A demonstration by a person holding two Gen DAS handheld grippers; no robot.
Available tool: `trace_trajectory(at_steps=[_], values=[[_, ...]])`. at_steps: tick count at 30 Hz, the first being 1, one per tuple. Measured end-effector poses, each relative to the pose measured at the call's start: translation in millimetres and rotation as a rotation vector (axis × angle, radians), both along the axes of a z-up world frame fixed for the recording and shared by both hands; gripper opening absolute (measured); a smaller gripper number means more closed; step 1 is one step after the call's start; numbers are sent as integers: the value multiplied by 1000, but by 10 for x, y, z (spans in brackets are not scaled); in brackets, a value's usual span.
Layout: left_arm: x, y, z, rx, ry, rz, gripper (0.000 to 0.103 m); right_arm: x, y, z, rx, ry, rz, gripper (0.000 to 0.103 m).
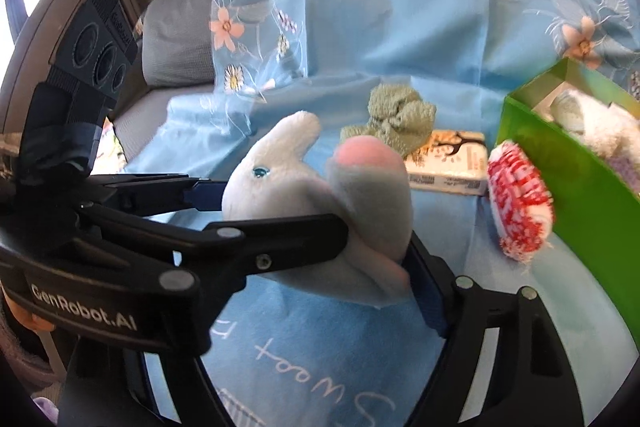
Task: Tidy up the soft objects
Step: 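Grasp the white plush elephant with the right gripper and lift it, then carry the plush elephant into the green box and open the right gripper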
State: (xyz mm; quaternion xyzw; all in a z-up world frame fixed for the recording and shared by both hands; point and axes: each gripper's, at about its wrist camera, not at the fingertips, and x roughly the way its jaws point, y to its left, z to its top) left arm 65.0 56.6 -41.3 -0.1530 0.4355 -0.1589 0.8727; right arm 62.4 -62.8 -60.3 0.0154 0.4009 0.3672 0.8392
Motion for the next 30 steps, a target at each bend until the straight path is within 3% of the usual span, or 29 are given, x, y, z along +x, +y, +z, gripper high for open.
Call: trace_trajectory(at_steps=[7,16,22,30], values=[[-7,-283,467,23,-98,-44,71,-112,-294,402,34,-105,-58,79],[464,-877,908,39,-179,-134,71,149,-857,815,28,-203,-180,79],[896,-1203,964,15,-171,-170,71,474,-1245,889,23,-211,-248,79],[1415,-1433,834,-10,-131,-182,71,954,-1497,772,-12,-189,-305,80]])
